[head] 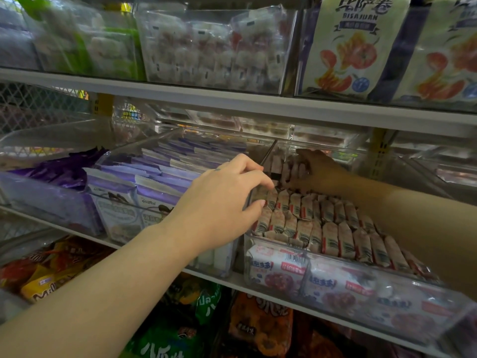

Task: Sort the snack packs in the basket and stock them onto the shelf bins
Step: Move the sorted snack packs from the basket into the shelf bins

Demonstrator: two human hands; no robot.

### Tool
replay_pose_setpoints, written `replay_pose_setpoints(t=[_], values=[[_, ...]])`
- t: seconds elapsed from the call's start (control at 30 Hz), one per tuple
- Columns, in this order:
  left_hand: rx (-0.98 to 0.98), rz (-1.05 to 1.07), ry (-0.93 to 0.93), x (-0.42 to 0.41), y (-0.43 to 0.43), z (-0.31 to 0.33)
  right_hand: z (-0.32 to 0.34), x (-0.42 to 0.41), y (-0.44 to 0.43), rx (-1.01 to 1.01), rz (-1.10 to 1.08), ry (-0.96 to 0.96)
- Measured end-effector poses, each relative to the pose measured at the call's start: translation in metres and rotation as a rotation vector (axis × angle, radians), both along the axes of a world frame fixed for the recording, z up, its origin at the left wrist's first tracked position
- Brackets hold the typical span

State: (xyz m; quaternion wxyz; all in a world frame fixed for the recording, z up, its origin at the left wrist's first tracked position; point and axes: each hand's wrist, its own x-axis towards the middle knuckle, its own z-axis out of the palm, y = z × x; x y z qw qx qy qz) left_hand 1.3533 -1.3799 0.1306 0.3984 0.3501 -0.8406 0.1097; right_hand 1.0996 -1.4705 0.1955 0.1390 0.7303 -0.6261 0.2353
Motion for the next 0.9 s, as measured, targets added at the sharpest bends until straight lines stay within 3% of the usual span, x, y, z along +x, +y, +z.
replay_pose_setpoints(t=[0.07,0.17,0.37,0.57,0.7,0.8,0.9], values=[[-0.005,0.0,-0.002,0.0,0.0,0.0,0.016,-0.009,0.008,0.131,0.03,-0.176],[-0.011,0.005,-0.012,0.0,0.002,0.0,0.028,-0.015,0.013,0.237,-0.002,-0.165],[-0.03,0.039,-0.064,0.0,0.006,0.002,0.002,0.0,0.01,-0.064,-0.144,0.114],[-0.017,0.055,-0.114,0.0,0.01,0.004,0.005,0.002,0.015,0.064,-0.131,0.082],[-0.013,0.071,-0.113,0.0,0.011,0.005,-0.004,0.025,0.018,-0.06,0.051,0.135],[-0.018,0.07,-0.112,0.0,0.01,0.004,-0.006,0.04,0.008,-0.039,0.036,0.198],[-0.033,0.063,-0.107,0.0,0.008,0.004,-0.004,0.042,0.0,-0.102,0.031,0.138]])
